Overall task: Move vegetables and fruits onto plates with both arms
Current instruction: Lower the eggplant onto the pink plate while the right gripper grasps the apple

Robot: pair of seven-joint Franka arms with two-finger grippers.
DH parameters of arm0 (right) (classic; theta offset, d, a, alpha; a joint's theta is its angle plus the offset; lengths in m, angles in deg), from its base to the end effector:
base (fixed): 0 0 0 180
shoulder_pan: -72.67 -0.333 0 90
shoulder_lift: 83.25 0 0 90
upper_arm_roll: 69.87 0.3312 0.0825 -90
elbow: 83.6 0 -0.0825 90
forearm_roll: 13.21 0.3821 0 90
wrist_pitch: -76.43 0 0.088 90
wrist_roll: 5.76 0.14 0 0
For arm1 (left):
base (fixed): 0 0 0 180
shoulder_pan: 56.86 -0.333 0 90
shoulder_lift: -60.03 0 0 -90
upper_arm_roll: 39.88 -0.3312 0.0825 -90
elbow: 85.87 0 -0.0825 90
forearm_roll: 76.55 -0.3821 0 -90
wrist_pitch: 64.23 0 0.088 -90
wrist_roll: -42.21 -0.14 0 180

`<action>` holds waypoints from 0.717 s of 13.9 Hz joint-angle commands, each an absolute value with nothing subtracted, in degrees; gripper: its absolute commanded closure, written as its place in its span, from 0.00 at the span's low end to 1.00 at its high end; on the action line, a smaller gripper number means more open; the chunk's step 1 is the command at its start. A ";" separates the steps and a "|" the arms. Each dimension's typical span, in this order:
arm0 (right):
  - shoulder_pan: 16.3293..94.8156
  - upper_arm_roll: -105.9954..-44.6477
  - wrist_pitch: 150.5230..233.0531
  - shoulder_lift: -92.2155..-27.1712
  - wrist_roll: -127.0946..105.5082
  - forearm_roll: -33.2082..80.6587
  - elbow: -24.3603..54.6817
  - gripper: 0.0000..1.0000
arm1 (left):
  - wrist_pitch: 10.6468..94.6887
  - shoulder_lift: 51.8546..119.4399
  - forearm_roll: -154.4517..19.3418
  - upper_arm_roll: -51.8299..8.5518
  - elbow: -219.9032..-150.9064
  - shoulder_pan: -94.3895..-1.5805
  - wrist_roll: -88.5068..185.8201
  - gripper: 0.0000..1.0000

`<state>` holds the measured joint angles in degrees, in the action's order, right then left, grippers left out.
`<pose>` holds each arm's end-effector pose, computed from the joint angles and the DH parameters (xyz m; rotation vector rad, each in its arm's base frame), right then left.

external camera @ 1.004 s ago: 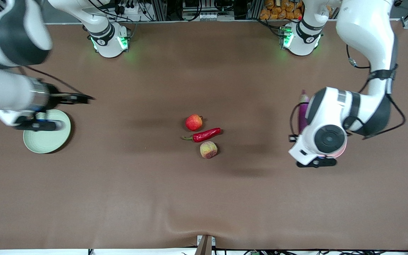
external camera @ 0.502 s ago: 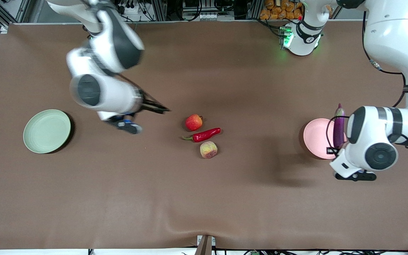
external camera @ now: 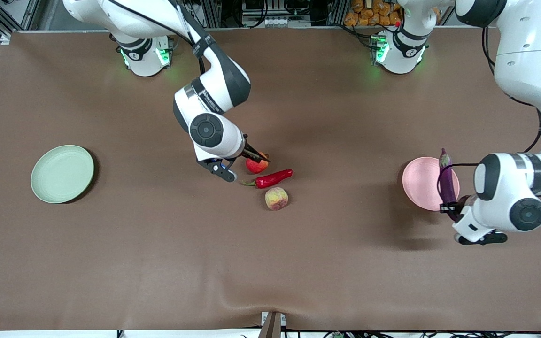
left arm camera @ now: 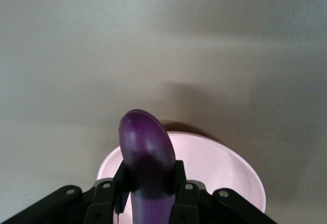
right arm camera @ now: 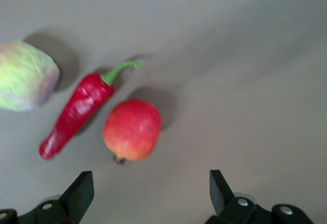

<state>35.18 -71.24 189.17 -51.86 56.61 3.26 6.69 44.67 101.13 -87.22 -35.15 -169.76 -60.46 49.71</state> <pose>0.5311 0.4233 0.2934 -2.9368 0.8893 0.4401 0.6872 0.0135 0.2197 -2.9840 -0.0579 0.4025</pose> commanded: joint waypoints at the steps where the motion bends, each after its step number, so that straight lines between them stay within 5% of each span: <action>1: 34.88 -71.45 194.89 -48.10 59.71 2.88 6.05 0.00 | 46.77 100.98 -87.80 -35.13 -172.08 -59.85 49.50 1.00; 7: 33.12 -71.45 199.73 -44.93 61.03 2.87 6.75 0.00 | 46.77 100.81 -90.61 -35.13 -174.29 -59.67 49.59 0.97; 8: 32.60 -71.45 200.79 -44.49 61.21 2.88 6.84 0.00 | 46.77 100.72 -90.52 -35.13 -174.20 -59.67 49.76 0.58; 9: 31.98 -71.45 200.97 -44.05 62.60 2.88 6.93 0.00 | 46.77 100.46 -90.52 -35.13 -174.11 -59.67 49.68 0.01; 10: 31.89 -71.45 201.23 -43.79 63.40 2.88 6.93 0.00 | 46.77 100.19 -90.52 -35.13 -173.94 -59.58 49.59 0.00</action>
